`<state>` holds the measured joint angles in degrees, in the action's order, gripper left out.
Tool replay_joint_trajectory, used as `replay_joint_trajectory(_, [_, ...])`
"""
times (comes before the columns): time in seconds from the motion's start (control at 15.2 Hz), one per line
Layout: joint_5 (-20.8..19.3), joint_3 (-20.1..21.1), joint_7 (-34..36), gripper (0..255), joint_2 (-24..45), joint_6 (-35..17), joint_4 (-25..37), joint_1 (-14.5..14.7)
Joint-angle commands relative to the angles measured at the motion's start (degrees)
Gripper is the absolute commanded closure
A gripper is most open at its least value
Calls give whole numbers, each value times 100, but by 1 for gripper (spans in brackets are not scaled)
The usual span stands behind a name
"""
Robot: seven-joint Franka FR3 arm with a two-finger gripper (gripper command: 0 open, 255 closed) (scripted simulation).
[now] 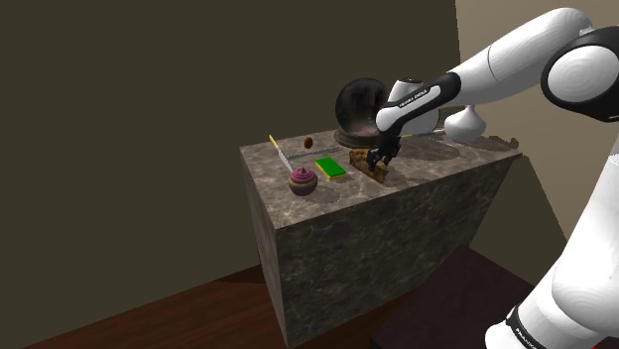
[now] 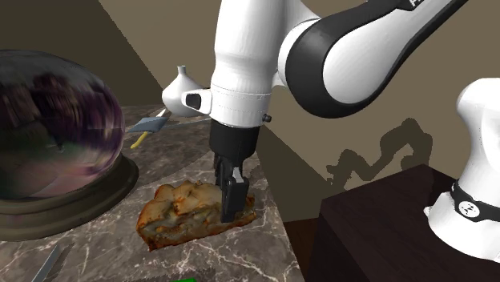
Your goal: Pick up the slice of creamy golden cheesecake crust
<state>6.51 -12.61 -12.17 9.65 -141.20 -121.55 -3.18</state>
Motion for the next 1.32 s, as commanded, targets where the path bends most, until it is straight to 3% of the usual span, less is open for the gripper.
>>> replay_joint_trajectory(0.0, [0,-1,-1,255,5,-6,-3,-1])
replay_joint_trajectory(0.4, [8,2,-3,255,30,-12,16,-2])
replay_joint_trajectory(1.25, [-231,-44,185,255,-479,907,445,32])
